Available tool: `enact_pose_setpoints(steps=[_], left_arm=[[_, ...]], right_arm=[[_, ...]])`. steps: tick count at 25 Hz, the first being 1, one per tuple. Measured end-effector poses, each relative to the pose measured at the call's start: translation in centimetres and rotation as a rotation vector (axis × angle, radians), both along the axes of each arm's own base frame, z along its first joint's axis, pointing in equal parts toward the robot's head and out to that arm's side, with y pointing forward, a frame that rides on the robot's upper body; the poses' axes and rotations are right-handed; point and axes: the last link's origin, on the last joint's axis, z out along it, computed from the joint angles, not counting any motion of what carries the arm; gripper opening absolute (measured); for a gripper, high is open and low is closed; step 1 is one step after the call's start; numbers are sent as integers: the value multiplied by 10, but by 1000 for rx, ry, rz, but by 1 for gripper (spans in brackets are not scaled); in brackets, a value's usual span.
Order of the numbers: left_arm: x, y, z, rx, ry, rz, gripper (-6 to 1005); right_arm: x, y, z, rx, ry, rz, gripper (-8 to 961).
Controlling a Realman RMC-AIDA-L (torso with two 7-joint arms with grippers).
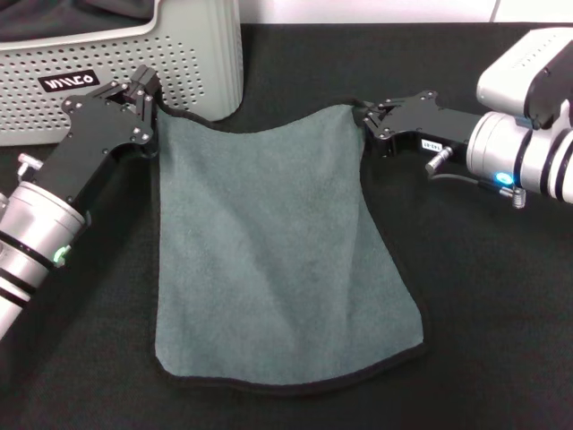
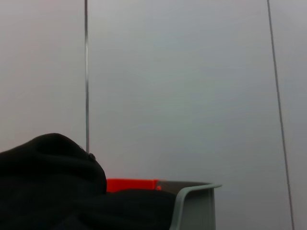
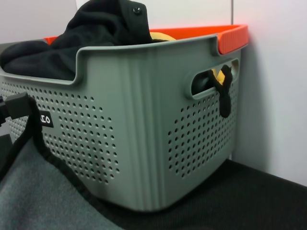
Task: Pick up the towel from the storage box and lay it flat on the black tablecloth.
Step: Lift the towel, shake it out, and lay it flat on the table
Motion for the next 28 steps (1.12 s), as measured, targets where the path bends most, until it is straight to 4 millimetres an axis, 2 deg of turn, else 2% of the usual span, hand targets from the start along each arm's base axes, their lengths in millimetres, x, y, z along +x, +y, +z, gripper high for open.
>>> enact_pose_setpoints(steps=[15, 28], left_arm=[[-11, 5, -6, 59, 263, 26, 23], [-18, 10, -4, 109, 378, 54, 26]], right_arm=[[-21, 6, -17, -57, -78, 20, 47], [-15, 16, -14, -13, -127, -27, 52]])
